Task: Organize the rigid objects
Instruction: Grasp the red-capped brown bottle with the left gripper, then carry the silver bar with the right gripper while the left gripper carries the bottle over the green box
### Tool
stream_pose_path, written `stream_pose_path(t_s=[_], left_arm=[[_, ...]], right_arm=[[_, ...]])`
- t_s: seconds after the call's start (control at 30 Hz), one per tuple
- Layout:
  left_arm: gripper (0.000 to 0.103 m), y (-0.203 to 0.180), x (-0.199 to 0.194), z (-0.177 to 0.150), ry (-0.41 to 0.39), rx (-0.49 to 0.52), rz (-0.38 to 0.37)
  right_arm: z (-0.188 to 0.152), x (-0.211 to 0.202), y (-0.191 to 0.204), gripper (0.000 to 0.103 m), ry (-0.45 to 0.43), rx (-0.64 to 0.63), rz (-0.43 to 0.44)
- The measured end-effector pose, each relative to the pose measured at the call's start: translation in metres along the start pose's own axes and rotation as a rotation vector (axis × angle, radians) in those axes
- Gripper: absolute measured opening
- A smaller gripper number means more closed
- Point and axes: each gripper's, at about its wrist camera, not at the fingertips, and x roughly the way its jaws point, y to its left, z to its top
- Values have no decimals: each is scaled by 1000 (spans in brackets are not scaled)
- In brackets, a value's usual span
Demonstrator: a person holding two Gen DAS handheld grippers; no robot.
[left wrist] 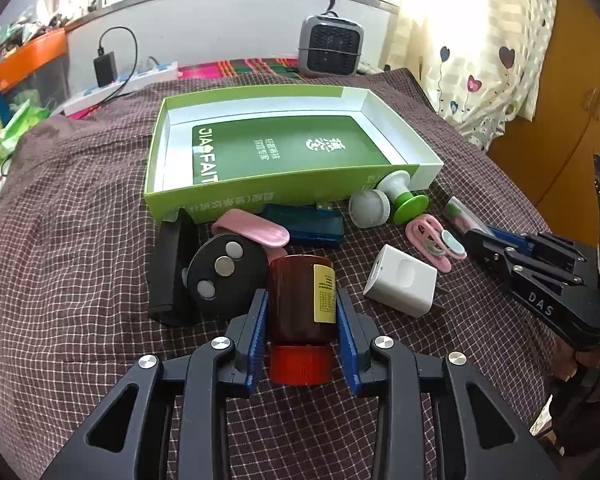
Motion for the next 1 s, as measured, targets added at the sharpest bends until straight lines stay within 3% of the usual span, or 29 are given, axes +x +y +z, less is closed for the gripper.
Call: stream_pose_path(t_s=[0.23,0.4,1.0], left_arm=[[31,1,1,-5,10,-18,-7],[31,1,2,-7,15,-30,-6],[31,0,2,-10,6,-32,-1]], right_arm=[[-3,-4,1,12,-8,8,23],[-6,-8,3,11,-3,21,85],[-5,3,11,11,13,-3,74]])
